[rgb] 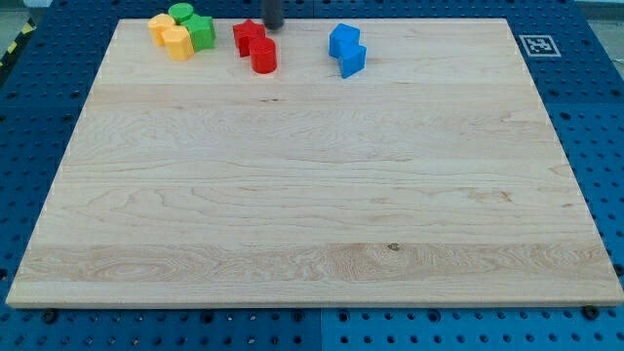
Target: Push the red blocks towards center of the board
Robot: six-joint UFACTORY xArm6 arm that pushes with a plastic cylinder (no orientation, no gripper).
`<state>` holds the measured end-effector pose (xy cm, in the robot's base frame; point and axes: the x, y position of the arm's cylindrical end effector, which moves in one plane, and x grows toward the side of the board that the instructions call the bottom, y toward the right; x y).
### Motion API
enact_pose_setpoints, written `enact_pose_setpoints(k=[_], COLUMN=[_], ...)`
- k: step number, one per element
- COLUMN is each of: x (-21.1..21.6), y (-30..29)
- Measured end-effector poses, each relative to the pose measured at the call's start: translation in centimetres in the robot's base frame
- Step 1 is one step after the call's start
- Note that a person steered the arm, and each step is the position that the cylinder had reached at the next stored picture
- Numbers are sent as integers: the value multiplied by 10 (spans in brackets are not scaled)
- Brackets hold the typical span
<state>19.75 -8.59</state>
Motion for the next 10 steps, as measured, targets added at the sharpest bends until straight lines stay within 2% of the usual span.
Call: enact_pose_setpoints(k=[1, 5, 6, 7, 10], x=[3, 21, 42, 71, 83], y=[-17, -13, -12, -8, 46])
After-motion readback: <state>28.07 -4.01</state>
